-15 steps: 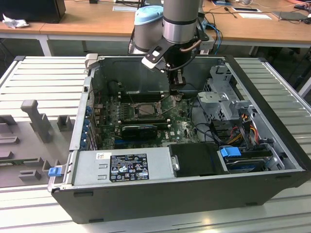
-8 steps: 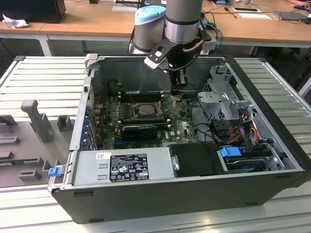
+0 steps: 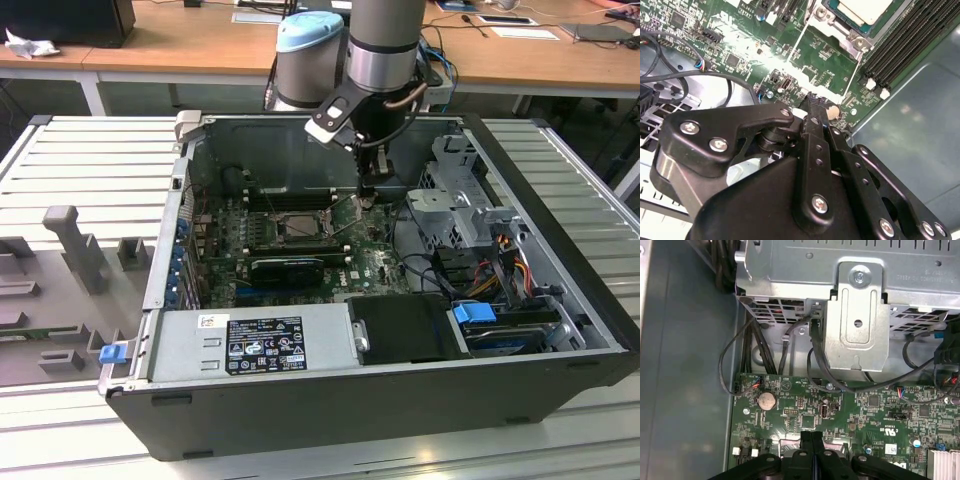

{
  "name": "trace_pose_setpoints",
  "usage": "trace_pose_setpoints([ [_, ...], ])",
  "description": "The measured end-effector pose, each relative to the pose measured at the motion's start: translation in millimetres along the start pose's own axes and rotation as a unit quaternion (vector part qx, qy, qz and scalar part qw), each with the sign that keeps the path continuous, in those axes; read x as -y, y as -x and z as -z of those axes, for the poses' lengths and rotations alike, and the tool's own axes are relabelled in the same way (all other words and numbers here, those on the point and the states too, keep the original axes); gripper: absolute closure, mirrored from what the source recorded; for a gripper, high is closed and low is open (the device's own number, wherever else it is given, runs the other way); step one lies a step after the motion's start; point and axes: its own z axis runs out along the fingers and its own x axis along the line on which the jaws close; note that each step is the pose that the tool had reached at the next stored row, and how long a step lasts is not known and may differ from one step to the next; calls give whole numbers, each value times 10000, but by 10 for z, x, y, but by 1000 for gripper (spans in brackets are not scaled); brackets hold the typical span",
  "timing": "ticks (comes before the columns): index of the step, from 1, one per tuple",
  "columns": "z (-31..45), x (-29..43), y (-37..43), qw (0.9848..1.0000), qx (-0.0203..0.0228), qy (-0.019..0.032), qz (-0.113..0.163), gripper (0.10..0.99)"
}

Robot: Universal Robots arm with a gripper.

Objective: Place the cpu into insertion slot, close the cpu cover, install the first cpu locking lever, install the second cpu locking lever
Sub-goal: 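Close the cpu cover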

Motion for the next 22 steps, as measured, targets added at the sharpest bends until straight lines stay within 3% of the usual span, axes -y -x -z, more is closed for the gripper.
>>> trace_pose_setpoints([
  [4, -23, -37, 14, 10000, -1, -16, -1, 980],
  [9, -143, -151, 28, 10000, -3, -58, -2, 980],
  [12, -199, -206, 34, 9999, -10, -162, -5, 980],
  [13, -209, -222, 36, 9997, -13, -223, -6, 980],
  [14, -213, -226, 39, 9994, -22, -349, -9, 980],
  [16, -213, -225, 39, 9991, -29, -427, -11, 980],
  [22, -211, -196, 38, 9991, -29, -431, -11, 980],
])
